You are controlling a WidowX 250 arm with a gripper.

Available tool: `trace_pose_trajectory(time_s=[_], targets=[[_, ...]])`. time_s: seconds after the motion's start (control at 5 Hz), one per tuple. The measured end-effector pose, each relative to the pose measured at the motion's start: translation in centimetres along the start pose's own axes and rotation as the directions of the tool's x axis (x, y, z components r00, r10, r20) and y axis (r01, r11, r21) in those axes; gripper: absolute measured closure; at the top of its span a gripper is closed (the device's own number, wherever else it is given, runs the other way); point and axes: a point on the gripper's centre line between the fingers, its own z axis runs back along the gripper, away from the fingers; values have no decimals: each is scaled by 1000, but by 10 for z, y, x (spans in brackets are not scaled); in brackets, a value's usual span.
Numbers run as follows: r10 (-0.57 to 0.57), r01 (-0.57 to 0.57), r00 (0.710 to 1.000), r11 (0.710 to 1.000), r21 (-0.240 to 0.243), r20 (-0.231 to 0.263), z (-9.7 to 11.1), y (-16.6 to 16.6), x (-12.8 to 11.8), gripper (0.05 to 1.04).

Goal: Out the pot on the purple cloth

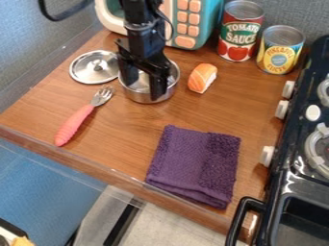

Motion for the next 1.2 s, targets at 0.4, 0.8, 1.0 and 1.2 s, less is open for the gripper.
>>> trace_pose_trajectory(time_s=[0.4,0.8,1.0,1.2], targets=[[-25,25,1000,1000,3,5,-12,-13,7,114],[-59,59,998,998,-4,-22,-15,-14,1,701],[-64,63,996,998,-19,-61,-11,-8,-6,910],[-73,72,995,997,-27,-60,-5,-6,-2,997]])
